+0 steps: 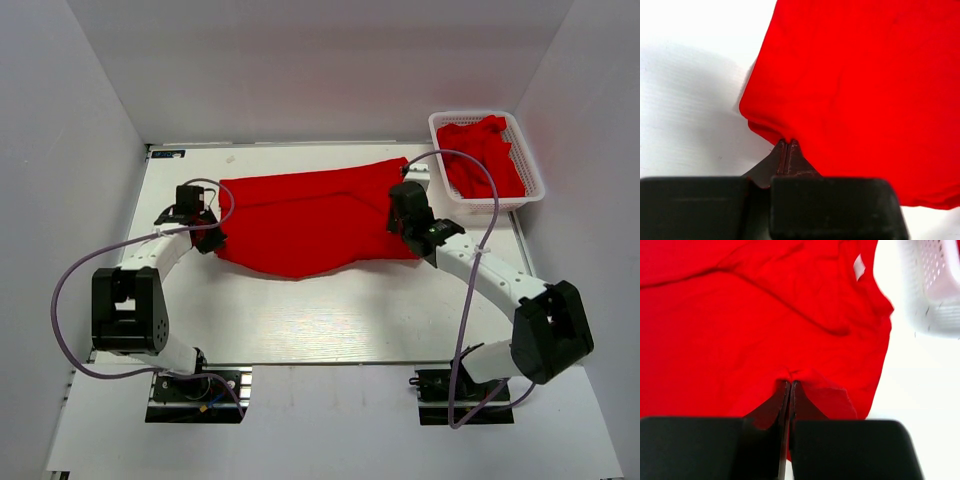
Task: Fold and stack the t-shirts
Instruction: Fold the other side of the tshirt into a rectangle
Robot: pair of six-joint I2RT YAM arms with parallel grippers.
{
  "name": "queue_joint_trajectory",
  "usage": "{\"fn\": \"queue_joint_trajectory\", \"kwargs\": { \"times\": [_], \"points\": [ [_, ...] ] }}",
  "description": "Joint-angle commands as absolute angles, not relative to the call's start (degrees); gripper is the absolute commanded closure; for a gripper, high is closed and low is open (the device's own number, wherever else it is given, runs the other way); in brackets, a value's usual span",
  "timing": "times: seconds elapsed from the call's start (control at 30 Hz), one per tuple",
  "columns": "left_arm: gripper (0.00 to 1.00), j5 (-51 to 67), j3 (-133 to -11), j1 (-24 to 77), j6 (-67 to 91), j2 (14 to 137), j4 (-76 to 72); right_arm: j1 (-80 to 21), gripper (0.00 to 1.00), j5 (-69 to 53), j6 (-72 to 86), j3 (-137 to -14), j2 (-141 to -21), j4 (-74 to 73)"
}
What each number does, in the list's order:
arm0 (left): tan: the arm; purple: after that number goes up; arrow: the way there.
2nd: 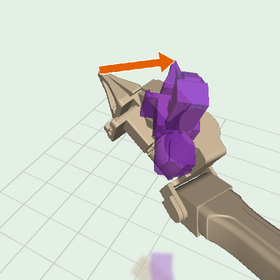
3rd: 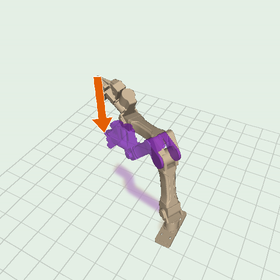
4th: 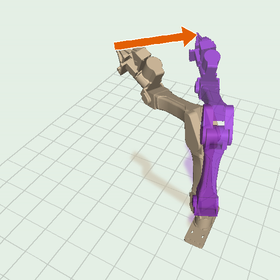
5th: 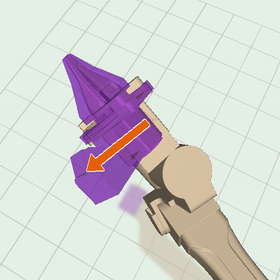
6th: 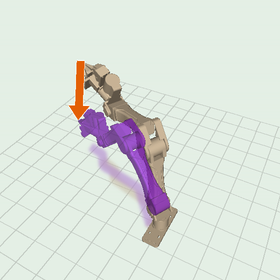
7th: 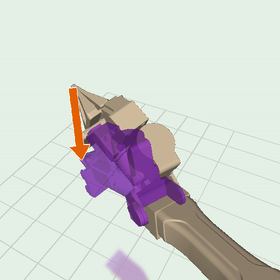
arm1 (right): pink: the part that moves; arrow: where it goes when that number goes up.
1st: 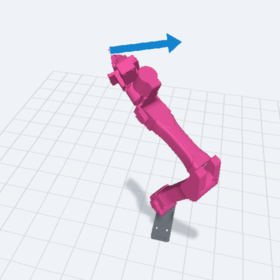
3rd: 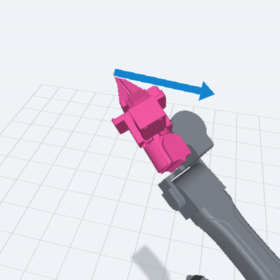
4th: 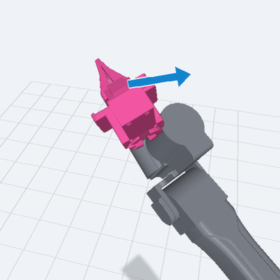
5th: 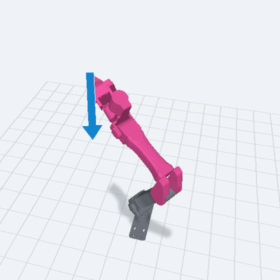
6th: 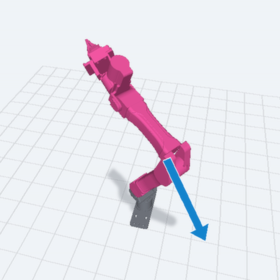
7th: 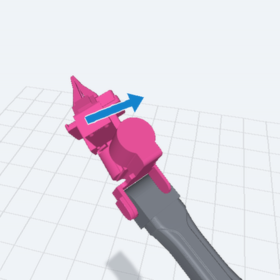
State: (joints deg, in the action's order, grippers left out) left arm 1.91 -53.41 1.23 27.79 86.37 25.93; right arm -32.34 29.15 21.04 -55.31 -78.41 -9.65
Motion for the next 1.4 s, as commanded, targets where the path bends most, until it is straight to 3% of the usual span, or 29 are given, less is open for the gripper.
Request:
{"fn": "queue_joint_trajectory", "kwargs": {
  "times": [0.0,1.37],
  "points": [
    [1.0,-0.7,-57.5,0.4,28.3,87.3,27.4,-30.8,1.0,28.8,18.7,-59.6,-80.8,-5.5],
    [1.0,-7.5,-81.4,0.4,28.3,108.4,28.4,-18.5,1.0,15.7,11.2,-86.6,-106.7,-5.1]
  ]
}}
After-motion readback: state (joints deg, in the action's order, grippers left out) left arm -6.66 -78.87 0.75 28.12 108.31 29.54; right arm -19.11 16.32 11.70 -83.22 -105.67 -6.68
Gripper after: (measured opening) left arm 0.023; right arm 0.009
